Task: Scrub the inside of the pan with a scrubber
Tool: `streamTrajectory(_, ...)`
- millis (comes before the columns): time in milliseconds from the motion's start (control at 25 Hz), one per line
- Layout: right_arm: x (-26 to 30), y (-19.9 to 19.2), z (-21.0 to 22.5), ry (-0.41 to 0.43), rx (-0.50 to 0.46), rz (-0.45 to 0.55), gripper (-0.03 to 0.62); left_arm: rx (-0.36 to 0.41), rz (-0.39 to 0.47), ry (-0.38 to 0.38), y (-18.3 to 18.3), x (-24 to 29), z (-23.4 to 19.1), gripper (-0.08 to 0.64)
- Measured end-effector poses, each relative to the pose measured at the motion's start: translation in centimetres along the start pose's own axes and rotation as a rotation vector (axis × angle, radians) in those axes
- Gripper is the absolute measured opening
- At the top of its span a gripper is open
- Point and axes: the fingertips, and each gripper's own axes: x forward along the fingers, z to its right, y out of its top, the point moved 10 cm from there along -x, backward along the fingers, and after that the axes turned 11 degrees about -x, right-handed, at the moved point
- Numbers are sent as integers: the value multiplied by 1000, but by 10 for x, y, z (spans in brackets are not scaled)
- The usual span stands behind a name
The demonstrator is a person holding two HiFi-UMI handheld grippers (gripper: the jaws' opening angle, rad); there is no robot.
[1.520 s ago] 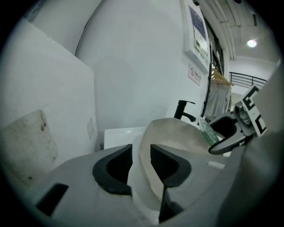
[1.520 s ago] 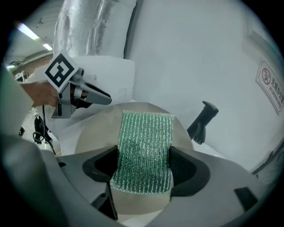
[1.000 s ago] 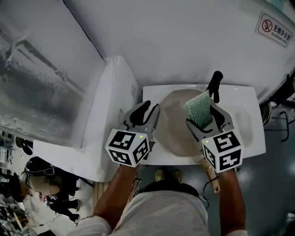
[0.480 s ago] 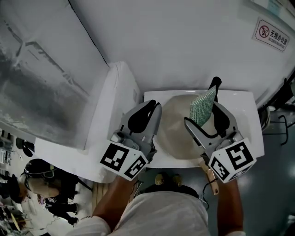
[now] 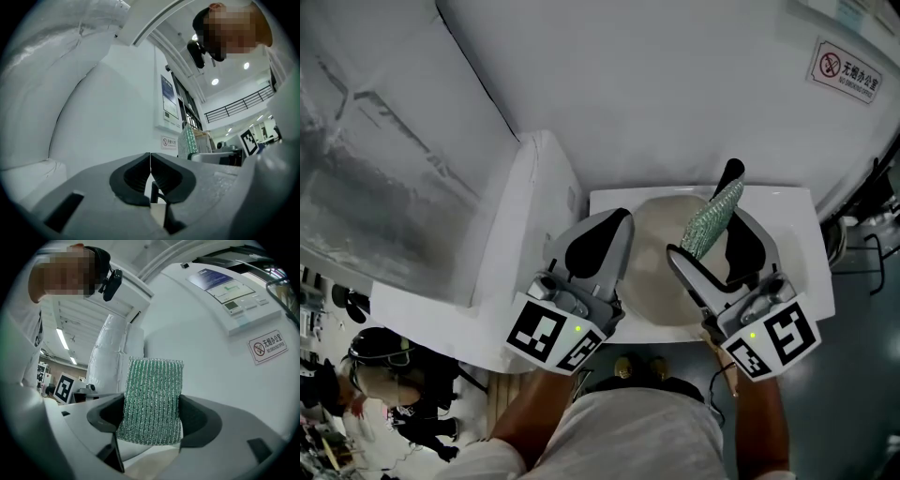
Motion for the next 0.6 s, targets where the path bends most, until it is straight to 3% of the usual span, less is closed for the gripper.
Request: streamTrajectory(600,-7,-5,-1,-11,-25,23,351,7,-1,1,-4,2,10,16)
